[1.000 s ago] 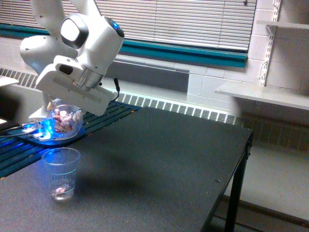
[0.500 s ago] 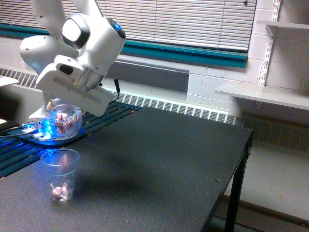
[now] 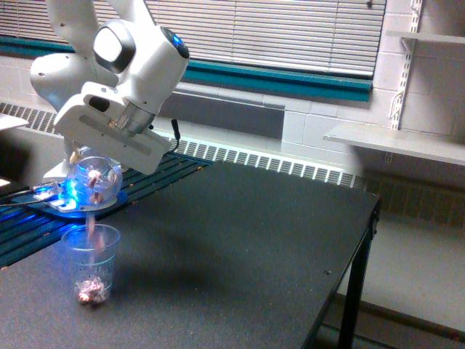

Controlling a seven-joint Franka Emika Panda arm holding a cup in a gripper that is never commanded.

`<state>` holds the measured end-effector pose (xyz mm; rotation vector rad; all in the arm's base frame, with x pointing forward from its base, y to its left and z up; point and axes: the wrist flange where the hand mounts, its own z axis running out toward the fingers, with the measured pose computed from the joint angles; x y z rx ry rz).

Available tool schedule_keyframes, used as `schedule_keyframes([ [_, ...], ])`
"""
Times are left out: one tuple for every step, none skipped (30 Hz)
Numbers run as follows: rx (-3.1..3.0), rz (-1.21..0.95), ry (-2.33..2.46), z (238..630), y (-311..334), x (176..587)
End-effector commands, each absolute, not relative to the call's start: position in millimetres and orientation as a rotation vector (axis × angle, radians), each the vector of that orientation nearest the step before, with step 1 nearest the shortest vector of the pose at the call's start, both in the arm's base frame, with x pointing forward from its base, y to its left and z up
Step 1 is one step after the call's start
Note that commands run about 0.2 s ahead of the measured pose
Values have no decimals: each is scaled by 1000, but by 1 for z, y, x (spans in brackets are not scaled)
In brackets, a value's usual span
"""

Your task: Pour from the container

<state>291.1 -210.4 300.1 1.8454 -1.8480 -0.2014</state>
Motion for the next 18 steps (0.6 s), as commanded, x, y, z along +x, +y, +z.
schedule_keyframes([
  [1837,-201,-1849,301,-208,296],
  [1837,-202,-1850,301,-209,296],
  [1837,-204,-1851,301,-209,296],
  [1835,-205,-1849,301,-209,297],
  [1834,-206,-1850,301,-209,297],
  [1833,-208,-1850,301,-208,297],
  [1831,-210,-1849,301,-208,298],
  [1829,-213,-1847,302,-208,298],
  [1827,-214,-1847,302,-208,299],
  [1826,-215,-1846,301,-208,299],
  [1824,-218,-1844,302,-207,299],
  [1823,-221,-1842,302,-207,300],
  [1822,-223,-1841,302,-207,300],
  [1821,-226,-1841,302,-207,301],
  [1821,-229,-1843,302,-208,301],
  [1820,-230,-1845,302,-208,301],
  [1819,-232,-1845,302,-208,301],
  [1817,-235,-1845,302,-208,302],
])
